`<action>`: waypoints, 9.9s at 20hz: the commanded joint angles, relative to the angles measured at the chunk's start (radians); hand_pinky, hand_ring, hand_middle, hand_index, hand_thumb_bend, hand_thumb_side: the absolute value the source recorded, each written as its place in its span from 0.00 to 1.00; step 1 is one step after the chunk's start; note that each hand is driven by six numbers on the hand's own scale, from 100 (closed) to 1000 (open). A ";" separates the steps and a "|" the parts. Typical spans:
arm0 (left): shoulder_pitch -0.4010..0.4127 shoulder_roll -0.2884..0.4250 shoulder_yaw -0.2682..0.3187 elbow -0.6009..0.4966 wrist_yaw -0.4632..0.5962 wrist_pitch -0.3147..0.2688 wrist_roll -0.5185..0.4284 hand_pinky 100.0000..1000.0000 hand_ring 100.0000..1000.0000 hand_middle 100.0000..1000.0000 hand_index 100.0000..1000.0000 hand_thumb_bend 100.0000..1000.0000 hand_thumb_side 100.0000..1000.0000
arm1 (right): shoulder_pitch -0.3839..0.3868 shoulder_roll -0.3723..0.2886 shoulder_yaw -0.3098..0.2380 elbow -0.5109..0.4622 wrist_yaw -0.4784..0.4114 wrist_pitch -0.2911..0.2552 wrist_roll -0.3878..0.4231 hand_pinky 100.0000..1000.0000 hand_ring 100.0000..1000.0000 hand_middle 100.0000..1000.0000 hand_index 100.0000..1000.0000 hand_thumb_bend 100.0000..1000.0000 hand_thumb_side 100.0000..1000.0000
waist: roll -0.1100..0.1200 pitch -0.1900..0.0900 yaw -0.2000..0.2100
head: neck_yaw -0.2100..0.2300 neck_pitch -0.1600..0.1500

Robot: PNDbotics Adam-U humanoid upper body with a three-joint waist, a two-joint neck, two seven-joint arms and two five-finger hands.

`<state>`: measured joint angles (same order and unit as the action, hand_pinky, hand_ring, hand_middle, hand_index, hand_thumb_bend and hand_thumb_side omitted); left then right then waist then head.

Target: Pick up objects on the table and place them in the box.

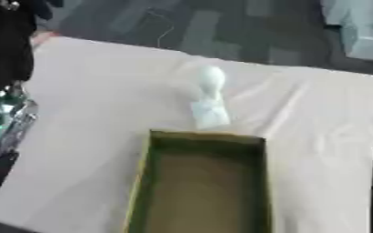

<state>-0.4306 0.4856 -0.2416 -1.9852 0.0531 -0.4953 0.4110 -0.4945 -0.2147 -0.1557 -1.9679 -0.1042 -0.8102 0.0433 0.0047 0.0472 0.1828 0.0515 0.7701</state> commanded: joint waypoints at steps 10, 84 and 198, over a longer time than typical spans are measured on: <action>-0.013 0.022 0.005 -0.015 -0.014 0.024 -0.028 0.38 0.31 0.49 0.58 0.00 0.77 | -0.018 -0.022 -0.006 -0.006 0.005 -0.003 0.001 0.40 0.28 0.22 0.30 0.00 0.94 | 0.001 -0.008 0.002 | -0.017 0.000; -0.514 0.349 -0.217 -0.015 -0.530 0.569 -1.096 1.00 0.89 0.92 0.92 0.10 0.90 | -0.068 0.063 0.046 -0.032 -0.076 0.072 0.077 0.41 0.29 0.22 0.30 0.00 0.93 | 0.055 0.029 -0.167 | 0.118 0.000; -0.278 0.263 -0.210 0.421 -0.738 0.496 -0.716 0.00 0.00 0.06 0.10 0.00 0.58 | -0.196 0.218 0.097 -0.032 -0.192 0.146 0.198 0.41 0.30 0.23 0.31 0.00 0.92 | 0.059 0.164 -0.314 | 0.322 -0.015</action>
<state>-0.7067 0.7315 -0.4475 -1.5578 -0.6737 0.0104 -0.3220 -0.6779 0.0063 -0.0571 -1.9870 -0.2921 -0.6629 0.2359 0.0649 0.2232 -0.1332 0.3626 0.7510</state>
